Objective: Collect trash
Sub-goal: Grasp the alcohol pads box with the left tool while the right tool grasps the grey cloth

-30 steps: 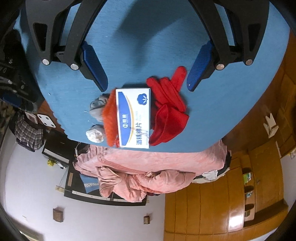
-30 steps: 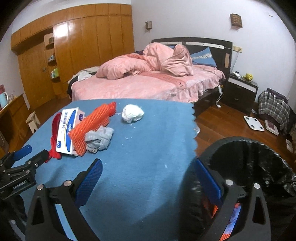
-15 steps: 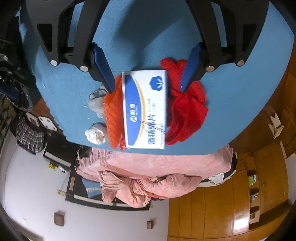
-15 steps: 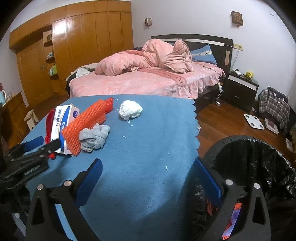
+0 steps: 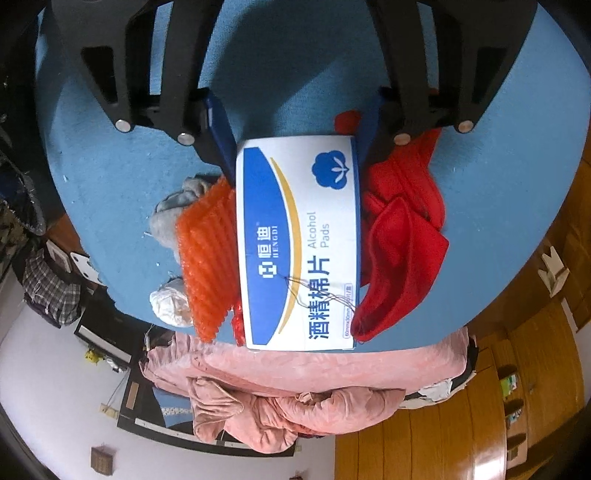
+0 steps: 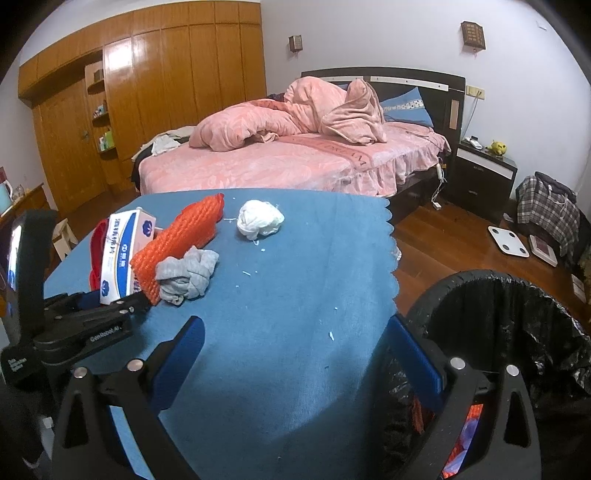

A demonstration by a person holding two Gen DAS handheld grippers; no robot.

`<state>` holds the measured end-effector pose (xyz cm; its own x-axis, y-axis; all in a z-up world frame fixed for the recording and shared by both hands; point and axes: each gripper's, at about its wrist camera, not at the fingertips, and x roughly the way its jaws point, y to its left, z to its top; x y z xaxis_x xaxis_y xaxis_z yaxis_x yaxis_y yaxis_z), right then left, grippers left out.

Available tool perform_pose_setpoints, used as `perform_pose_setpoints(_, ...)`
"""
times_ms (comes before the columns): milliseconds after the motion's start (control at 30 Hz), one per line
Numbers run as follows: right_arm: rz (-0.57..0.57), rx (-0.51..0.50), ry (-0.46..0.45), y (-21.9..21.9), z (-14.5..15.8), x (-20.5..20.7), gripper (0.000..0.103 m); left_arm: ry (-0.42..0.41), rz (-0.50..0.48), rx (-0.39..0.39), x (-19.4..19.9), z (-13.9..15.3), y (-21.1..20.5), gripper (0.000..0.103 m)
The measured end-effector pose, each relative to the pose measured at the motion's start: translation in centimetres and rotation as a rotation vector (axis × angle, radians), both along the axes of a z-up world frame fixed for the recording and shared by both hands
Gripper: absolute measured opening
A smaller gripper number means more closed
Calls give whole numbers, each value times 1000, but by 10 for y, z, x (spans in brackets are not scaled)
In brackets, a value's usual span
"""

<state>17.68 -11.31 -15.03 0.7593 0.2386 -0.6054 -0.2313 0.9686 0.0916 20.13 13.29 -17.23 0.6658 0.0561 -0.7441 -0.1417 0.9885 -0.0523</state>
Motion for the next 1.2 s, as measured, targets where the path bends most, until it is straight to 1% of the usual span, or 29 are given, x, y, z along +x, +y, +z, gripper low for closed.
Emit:
perform_pose_setpoints(167, 2, -4, 2, 1, 0, 0, 97, -81, -7, 14, -17, 14, -3, 54)
perform_pose_setpoints(300, 3, 7, 4, 4, -2, 4, 97, -107, -14, 32, -38, 19, -3, 54)
perform_pose_setpoints(500, 24, 21, 33, 23, -12, 21, 97, -106, 32, 20, -46, 19, 15, 54)
perform_pose_setpoints(667, 53, 21, 45, 51, -14, 40, 96, -115, 37, 44, -46, 21, 22, 54)
perform_pose_setpoints(767, 84, 2, 49, 68, -15, 50, 94, -111, 55, 30, -47, 19, 27, 54)
perform_pose_setpoints(967, 123, -17, 68, 90, -20, 59, 88, -80, 67, 15, -42, 15, 32, 54)
perform_pose_setpoints(1067, 147, -26, 92, 98, -24, 63, 83, -71, 76, 3, -42, 12, 34, 54)
perform_pose_setpoints(1100, 162, -25, 99, 101, -25, 63, 78, -67, 79, -2, -42, 11, 35, 54)
perform_pose_setpoints(1133, 181, -24, 103, 104, -26, 64, 73, -65, 80, -4, -41, 11, 36, 54)
perform_pose_setpoints(1167, 205, -27, 108, 107, -27, 63, 69, -62, 81, -5, -41, 10, 36, 54)
perform_pose_setpoints(1200, 227, -27, 111, 111, -27, 63, 59, -59, 81, -4, -40, 9, 36, 54)
